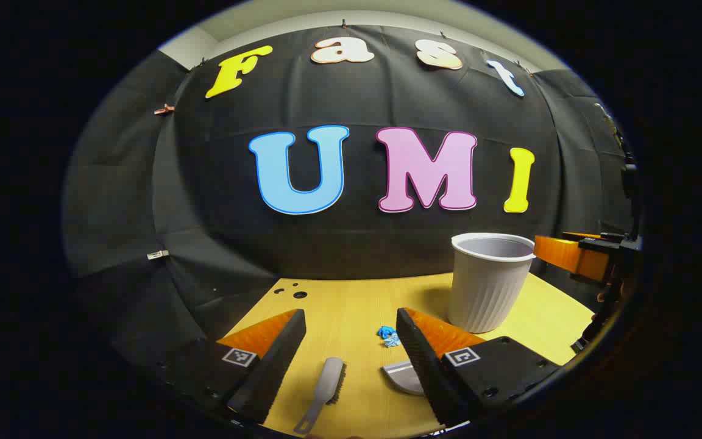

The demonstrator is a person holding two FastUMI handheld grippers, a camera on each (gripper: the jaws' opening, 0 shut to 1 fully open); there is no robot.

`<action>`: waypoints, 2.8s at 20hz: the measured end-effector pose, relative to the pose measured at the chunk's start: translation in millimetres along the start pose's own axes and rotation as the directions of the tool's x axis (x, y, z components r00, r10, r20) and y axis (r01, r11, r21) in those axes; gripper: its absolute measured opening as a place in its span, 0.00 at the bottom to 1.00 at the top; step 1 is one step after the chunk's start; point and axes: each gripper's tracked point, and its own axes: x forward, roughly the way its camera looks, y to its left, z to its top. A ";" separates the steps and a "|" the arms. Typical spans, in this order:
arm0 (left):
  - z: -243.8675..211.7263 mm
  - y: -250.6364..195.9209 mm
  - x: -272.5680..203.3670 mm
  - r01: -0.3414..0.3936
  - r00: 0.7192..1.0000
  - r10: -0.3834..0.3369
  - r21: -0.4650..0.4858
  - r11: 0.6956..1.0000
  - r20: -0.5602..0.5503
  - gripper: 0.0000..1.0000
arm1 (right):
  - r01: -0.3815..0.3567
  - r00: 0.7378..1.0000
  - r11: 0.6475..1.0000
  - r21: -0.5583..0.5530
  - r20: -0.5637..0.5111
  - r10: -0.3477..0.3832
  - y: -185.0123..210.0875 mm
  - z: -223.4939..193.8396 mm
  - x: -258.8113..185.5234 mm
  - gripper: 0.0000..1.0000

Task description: Pick up the small broom and dustpan from the desktop, sweep the trash into the dustpan with the broom, and then empty the trash into the garbage bin.

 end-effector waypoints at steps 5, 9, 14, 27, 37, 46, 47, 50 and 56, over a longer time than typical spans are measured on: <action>-25.4 6.4 3.7 0.062 0.997 -0.063 -0.028 0.998 -0.046 0.96 | 0.004 0.998 1.000 -0.002 -0.056 -0.004 16.2 -15.8 -7.4 0.99; -29.8 13.5 5.1 0.085 0.996 -0.085 -0.001 0.996 -0.040 0.96 | 0.011 0.998 1.000 -0.025 -0.062 -0.012 22.6 -19.6 -8.9 0.99; -28.9 21.6 12.8 0.078 0.996 -0.079 -0.030 0.997 -0.034 0.96 | 0.004 0.996 0.999 -0.038 -0.088 -0.008 32.2 -27.3 -4.2 0.99; -73.7 41.9 33.0 0.071 0.982 -0.070 0.000 0.997 -0.175 0.96 | -0.029 0.986 0.999 -0.042 -0.168 0.022 43.2 -53.3 13.6 0.99; -168.8 43.1 40.9 0.115 0.889 -0.112 -0.019 0.993 -0.444 0.97 | -0.034 0.971 0.997 -0.062 -0.240 0.018 40.6 -73.3 19.4 0.99; -249.0 52.7 43.5 0.153 0.720 -0.086 0.037 0.988 -0.688 0.97 | -0.005 0.940 0.999 -0.053 -0.340 -0.013 26.1 -101.8 8.6 0.99; -255.4 52.2 42.1 0.157 0.702 -0.088 0.033 0.987 -0.707 0.97 | -0.001 0.939 0.998 -0.055 -0.342 -0.018 25.2 -101.5 5.7 0.99; -272.9 51.4 43.7 0.172 0.651 -0.083 0.040 0.984 -0.755 0.97 | 0.016 0.936 0.998 -0.053 -0.352 -0.034 18.8 -103.6 0.8 0.99; -298.0 54.6 48.6 0.161 0.556 -0.047 0.052 0.985 -0.830 0.84 | 0.034 0.909 0.999 -0.029 -0.414 -0.043 13.7 -119.5 -5.2 0.99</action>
